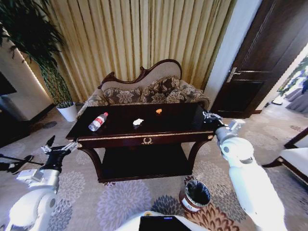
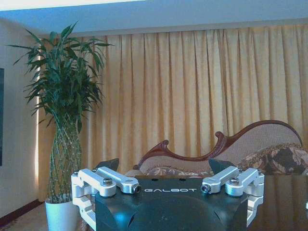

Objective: Move to the front of the table and place the trash on the table into the trash bin.

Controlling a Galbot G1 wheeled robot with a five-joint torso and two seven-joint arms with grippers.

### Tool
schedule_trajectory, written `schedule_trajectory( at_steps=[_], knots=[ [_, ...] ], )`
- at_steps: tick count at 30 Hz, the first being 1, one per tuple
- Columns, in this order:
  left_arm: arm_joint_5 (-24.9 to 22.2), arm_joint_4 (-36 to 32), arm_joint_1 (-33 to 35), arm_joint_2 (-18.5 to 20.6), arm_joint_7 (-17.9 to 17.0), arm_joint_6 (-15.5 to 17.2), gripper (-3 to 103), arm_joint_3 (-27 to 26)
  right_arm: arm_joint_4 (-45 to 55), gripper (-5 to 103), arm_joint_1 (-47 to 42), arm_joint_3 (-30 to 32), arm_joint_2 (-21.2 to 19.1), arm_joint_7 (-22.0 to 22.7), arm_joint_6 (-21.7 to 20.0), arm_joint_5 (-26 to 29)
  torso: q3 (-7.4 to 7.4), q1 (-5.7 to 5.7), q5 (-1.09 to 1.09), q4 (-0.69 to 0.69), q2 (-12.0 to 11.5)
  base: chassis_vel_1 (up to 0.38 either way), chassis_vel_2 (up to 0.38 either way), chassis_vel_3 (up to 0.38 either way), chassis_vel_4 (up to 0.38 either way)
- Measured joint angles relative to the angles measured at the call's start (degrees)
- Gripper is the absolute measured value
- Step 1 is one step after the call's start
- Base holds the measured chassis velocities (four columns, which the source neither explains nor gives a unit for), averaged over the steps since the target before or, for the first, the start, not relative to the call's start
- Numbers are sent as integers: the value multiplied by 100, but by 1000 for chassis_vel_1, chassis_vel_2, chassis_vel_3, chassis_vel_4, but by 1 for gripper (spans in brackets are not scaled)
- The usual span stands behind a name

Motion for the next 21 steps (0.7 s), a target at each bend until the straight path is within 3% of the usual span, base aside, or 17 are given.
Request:
schedule_trajectory(
  at_steps=[11, 21],
  knots=[
    [-6, -22, 9, -2, -1, 0, 100, 0, -2, 1, -112, 3, 119, 0, 48, -123, -1, -4, -1, 0, 2, 198, -191, -206, 186],
    [23, -26, 16, -46, -2, 3, 100, 39, -1129, 1, -402, -457, 535, 0, 488, -914, 1, -1, 0, 0, 0, 70, -63, -59, 62]
  ],
)
